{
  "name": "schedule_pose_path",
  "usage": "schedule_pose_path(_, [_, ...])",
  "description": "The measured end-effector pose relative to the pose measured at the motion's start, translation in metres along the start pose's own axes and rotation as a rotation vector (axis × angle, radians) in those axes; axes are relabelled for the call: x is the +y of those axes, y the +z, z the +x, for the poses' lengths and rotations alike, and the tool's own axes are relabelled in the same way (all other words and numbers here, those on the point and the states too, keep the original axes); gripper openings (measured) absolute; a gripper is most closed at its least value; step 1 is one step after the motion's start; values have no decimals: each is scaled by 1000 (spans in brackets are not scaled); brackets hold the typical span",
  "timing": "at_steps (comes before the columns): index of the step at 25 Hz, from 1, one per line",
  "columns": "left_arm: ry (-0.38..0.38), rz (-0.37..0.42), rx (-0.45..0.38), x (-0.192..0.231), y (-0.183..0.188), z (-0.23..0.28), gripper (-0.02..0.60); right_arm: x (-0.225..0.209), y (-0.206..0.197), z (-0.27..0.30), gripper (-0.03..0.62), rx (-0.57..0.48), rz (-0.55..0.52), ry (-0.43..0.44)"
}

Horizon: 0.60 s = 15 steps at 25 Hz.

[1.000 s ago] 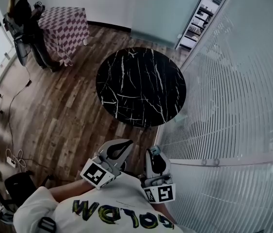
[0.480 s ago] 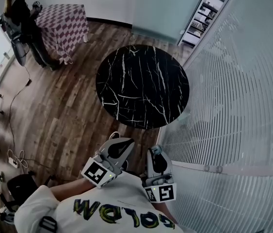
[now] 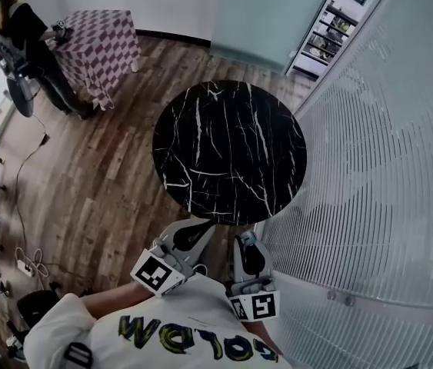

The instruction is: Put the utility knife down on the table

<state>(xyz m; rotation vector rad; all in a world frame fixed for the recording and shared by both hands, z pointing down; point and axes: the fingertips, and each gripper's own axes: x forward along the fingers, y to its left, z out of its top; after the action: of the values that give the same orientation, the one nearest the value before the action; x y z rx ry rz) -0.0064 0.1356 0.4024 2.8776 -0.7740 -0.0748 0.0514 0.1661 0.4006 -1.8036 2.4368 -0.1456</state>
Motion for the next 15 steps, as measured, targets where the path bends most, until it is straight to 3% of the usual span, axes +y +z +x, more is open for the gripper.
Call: schedule_pose_path(15, [-2,-30,-22,115,31,37,0,-4,14,127,74,6,-35,17])
